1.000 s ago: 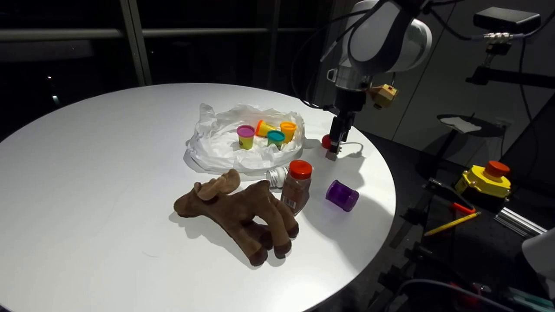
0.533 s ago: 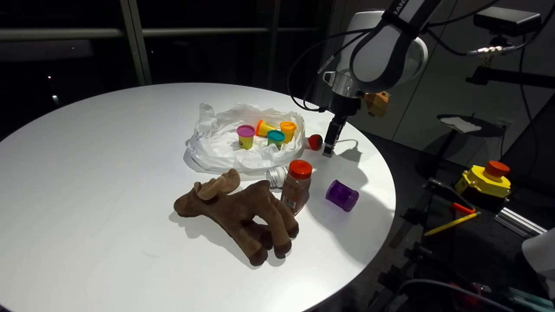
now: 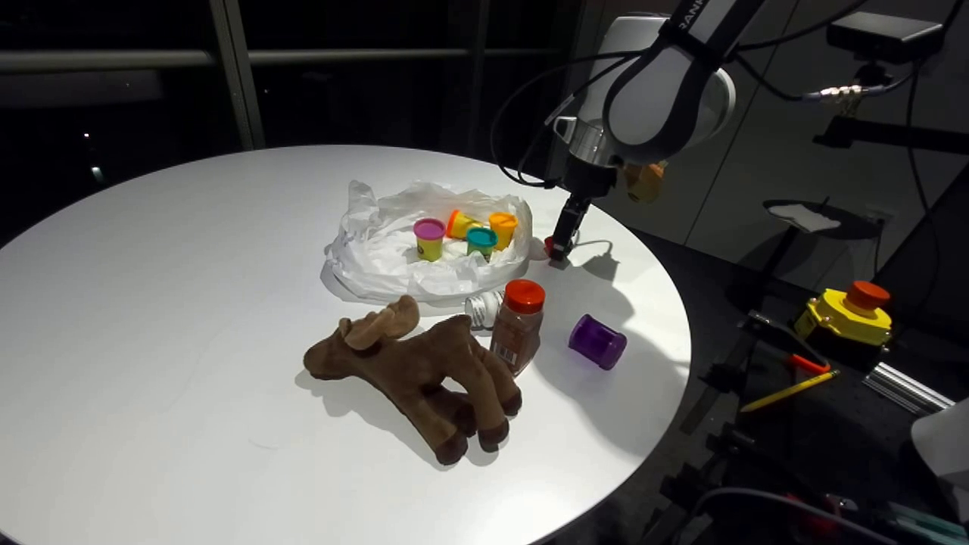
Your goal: Put the objects on the table in the plastic bag
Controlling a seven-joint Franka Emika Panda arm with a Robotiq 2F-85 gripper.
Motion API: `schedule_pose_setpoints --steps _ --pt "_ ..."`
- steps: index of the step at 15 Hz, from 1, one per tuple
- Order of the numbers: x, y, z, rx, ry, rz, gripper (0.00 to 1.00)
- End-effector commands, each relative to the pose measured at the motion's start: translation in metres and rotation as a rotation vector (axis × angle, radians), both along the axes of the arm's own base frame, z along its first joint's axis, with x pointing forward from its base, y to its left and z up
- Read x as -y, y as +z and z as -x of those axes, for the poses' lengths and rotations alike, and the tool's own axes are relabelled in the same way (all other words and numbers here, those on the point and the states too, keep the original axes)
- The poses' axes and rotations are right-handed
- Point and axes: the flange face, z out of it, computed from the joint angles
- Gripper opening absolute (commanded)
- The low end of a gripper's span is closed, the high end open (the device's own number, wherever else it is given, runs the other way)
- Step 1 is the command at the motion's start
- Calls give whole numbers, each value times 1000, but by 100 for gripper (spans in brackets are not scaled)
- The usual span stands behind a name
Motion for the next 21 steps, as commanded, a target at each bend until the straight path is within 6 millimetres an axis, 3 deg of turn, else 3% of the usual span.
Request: schedule_pose_setpoints --steps 1,3,7,8,9,10,13,21 --pt "-2 -7 -13 19 2 -18 100" --pt "-2 -9 -15 17 0 -15 73" --pt "2 -8 -15 10 -14 3 39" --pt "1 -6 -16 14 -14 3 70" --pt "0 -5 -16 19 -15 4 76" --pt "-1 -2 -17 23 -18 7 76" --pt "5 7 -17 15 -32 29 97" --pt "18 7 -12 -40 -76 62 100"
